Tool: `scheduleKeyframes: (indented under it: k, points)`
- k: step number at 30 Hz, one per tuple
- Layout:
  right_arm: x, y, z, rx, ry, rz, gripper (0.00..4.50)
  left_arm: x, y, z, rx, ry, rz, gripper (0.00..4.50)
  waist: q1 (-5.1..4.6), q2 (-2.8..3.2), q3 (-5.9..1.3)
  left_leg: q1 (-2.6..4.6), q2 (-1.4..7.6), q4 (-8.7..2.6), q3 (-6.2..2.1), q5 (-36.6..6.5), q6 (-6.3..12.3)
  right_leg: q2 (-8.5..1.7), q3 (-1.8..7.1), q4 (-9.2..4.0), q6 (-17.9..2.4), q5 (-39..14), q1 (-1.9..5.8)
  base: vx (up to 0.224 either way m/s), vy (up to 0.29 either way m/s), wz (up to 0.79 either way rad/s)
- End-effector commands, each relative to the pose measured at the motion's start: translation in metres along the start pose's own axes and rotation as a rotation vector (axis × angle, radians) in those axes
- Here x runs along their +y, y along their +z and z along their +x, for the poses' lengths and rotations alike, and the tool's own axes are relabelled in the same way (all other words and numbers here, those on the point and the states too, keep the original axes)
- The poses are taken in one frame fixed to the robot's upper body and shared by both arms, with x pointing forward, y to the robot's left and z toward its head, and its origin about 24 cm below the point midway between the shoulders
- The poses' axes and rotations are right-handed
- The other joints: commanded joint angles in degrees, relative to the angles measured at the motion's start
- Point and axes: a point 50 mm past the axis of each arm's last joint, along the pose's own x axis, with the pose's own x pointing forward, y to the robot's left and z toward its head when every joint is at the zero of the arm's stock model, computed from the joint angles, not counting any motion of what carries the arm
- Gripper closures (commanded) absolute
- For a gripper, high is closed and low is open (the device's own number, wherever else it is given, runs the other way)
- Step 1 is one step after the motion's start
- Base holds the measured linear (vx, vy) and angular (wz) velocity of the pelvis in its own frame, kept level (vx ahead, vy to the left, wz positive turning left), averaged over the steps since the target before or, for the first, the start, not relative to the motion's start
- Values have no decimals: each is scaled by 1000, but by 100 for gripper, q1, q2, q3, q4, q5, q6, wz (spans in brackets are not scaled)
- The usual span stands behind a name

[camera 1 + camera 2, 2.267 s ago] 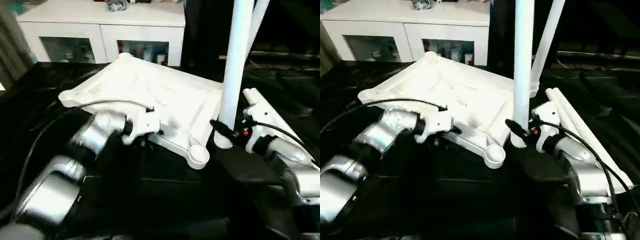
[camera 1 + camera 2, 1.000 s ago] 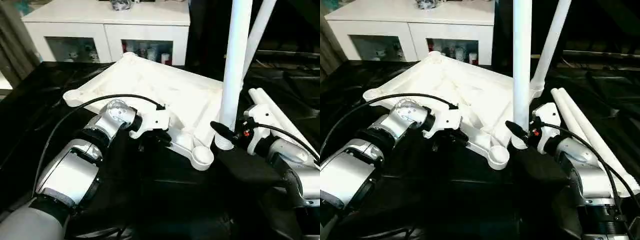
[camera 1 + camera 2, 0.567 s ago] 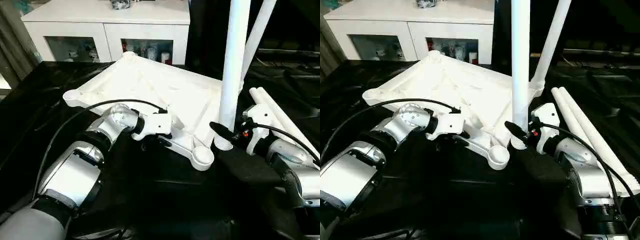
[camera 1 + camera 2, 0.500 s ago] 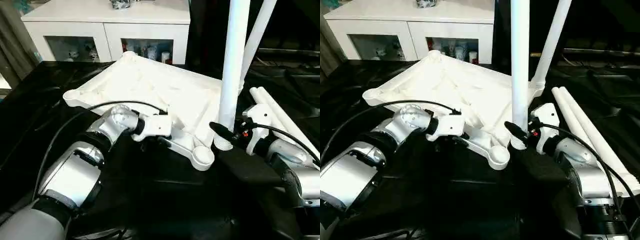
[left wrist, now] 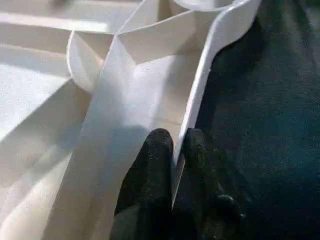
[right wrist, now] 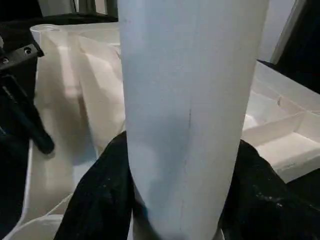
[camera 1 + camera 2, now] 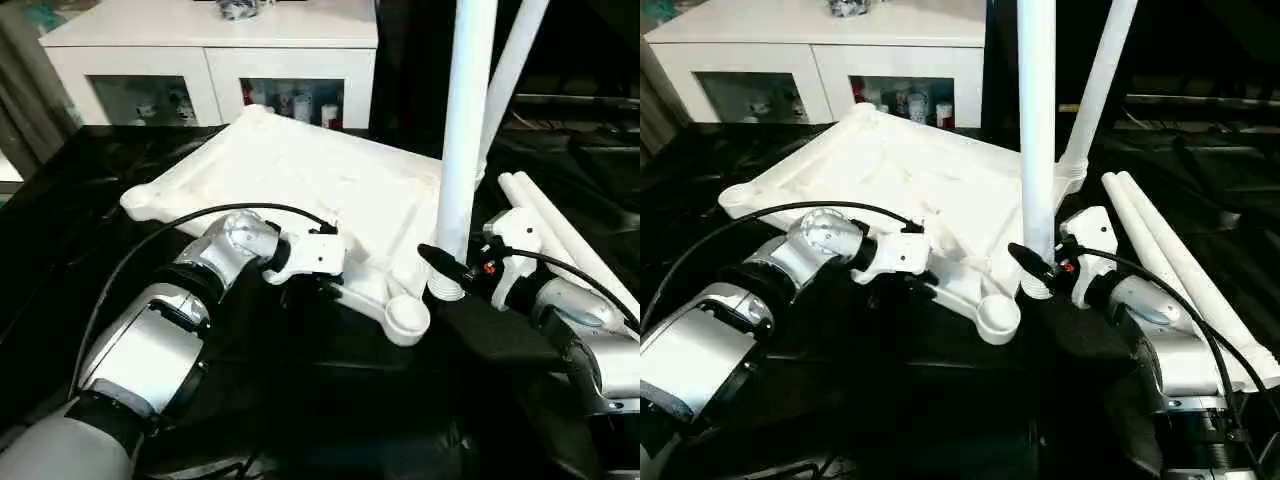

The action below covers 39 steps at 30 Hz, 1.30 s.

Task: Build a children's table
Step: Pick table leg, then insert table leg to table base

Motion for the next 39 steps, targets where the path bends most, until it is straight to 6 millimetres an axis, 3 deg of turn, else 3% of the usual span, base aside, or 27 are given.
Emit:
scheduleKeyframes:
  k: [1,3,4,6,7,8,9,10,11,12,13,14,15,16,18,20,22,24,26,27,28,29,30,34,37,38,39]
  points:
    - [2,4,3,-21,7,-17,261,-14,-22,-6,98,-118,-114,417,45,-107,-407,86,460,-361,-184,-466,616,-632,262,-352,-1730,759,292,0,0,0]
    - [2,4,4,-22,8,-17,261,-14,-25,-9,112,-123,-138,428,26,-100,-395,86,458,-366,-179,-526,607,-633,260,-361,-1743,597,279,0,0,0]
    - [2,3,4,-23,9,-16,261,-14,-26,-9,117,-116,-147,432,8,-174,-381,83,450,-378,-171,-574,610,-631,259,-390,-1737,457,288,0,0,0]
    - [2,3,6,-26,11,-12,261,-14,-29,-12,128,-91,-174,444,5,-125,-377,75,448,-376,-177,-550,599,-641,260,-392,-1729,315,286,0,0,0]
    - [2,3,8,-29,14,-7,261,-14,-30,-13,114,-81,-193,444,-1,-224,-377,62,449,-385,-184,-482,614,-654,254,-359,-1737,296,303,0,0,0]
    - [2,3,8,-29,14,-7,261,-14,-30,-13,114,-81,-193,448,-10,-200,-363,65,439,-387,-173,-503,631,-647,252,-392,-1717,190,277,0,0,0]
    - [3,4,11,-32,17,-5,261,-15,-31,-14,93,-68,-227,448,-15,-303,-383,52,435,-379,-171,-415,637,-669,249,-356,-1691,115,309,0,0,0]
    - [3,4,11,-32,17,-5,261,-15,-31,-14,93,-68,-227,449,-21,-287,-333,48,429,-402,-165,-467,645,-658,244,-421,-1649,-89,266,0,0,0]
    - [3,6,18,-39,28,1,261,-19,-33,-16,52,-50,-302,449,-39,-317,-348,41,461,-426,-182,-406,606,-686,230,-391,-1627,-227,284,0,0,0]
    - [3,6,18,-39,28,1,261,-19,-33,-16,52,-50,-302,449,-73,-310,-334,2,449,-432,-187,-382,605,-664,217,-401,-1602,-279,282,0,0,0]
    - [3,7,21,-41,29,2,261,-22,-35,-16,45,-32,-328,449,-42,-356,-369,54,467,-429,-180,-390,555,-664,212,-387,-1548,-278,272,0,0,0]
    - [3,9,24,-45,32,4,261,-26,-37,-16,42,-4,-360,449,-64,-428,-356,86,485,-430,-154,-400,566,-652,234,-403,-1587,-114,233,0,0,0]
    - [3,9,24,-45,32,4,261,-26,-37,-16,42,-4,-360,449,-66,-402,-365,75,492,-430,-168,-355,550,-662,235,-350,-1631,47,251,0,0,0]
    - [3,9,26,-48,23,5,261,-30,-40,-15,39,41,-390,449,-74,-427,-362,70,496,-428,-157,-275,595,-658,231,-330,-1670,291,236,0,0,0]
    - [3,10,27,-50,17,7,261,-33,-41,-14,36,72,-410,449,-69,-420,-363,100,490,-419,-135,-297,611,-643,239,-341,-1717,408,211,0,0,0]
    - [3,10,27,-50,17,7,261,-33,-41,-14,36,72,-410,449,-58,-430,-360,116,482,-418,-123,-356,589,-636,242,-359,-1717,384,210,0,0,0]
    - [3,10,27,-65,-10,30,261,-42,-32,-3,-57,171,-442,449,-80,-483,-341,80,492,-443,-128,-448,519,-643,237,-373,-1641,224,243,0,0,0]
    - [3,10,27,-67,-17,35,261,-44,-29,-1,-84,196,-445,449,-69,-457,-348,109,488,-425,-111,-448,505,-632,250,-383,-1642,159,220,0,0,0]
    - [3,11,28,-81,-26,64,261,-47,-20,5,-129,267,-434,449,-46,-615,-336,86,490,-428,-101,-349,560,-641,243,-359,-1546,28,227,0,0,0]
    - [3,12,29,-90,-26,82,261,-49,-15,6,-137,293,-440,449,-31,-577,-338,105,490,-430,-102,-356,560,-636,241,-382,-1523,-47,204,0,0,0]
    - [3,12,29,-90,-26,82,261,-49,-15,6,-137,293,-440,449,-25,-605,-336,127,519,-440,-102,-366,532,-635,239,-377,-1516,-108,177,0,0,0]
    - [4,13,33,-97,-22,97,261,-50,-12,6,-142,315,-443,449,-31,-672,-326,134,521,-447,-92,-380,522,-620,233,-396,-1504,-142,166,0,0,0]
    - [6,13,37,-101,-14,106,261,-52,-10,5,-147,325,-436,449,-42,-685,-328,127,529,-458,-100,-364,480,-623,227,-364,-1508,-67,174,0,0,0]
    - [7,11,44,-96,-11,107,261,-56,-8,4,-182,316,-391,449,-34,-705,-317,155,502,-461,-80,-407,364,-598,240,-375,-1483,81,155,0,0,0]
    - [7,15,44,-108,-15,105,261,-58,-4,3,-213,325,-363,449,4,-609,-339,168,505,-448,-87,-303,293,-599,250,-322,-1485,513,175,0,0,0]
    - [7,17,43,-114,-16,105,261,-58,-3,3,-221,327,-362,403,5,-675,-343,163,493,-437,-74,-235,309,-583,251,-303,-1523,781,193,0,0,0]
    - [8,18,43,-118,-18,105,261,-58,-3,3,-227,314,-379,403,12,-592,-344,166,492,-436,-80,-237,297,-592,255,-296,-1534,814,188,0,0,0]
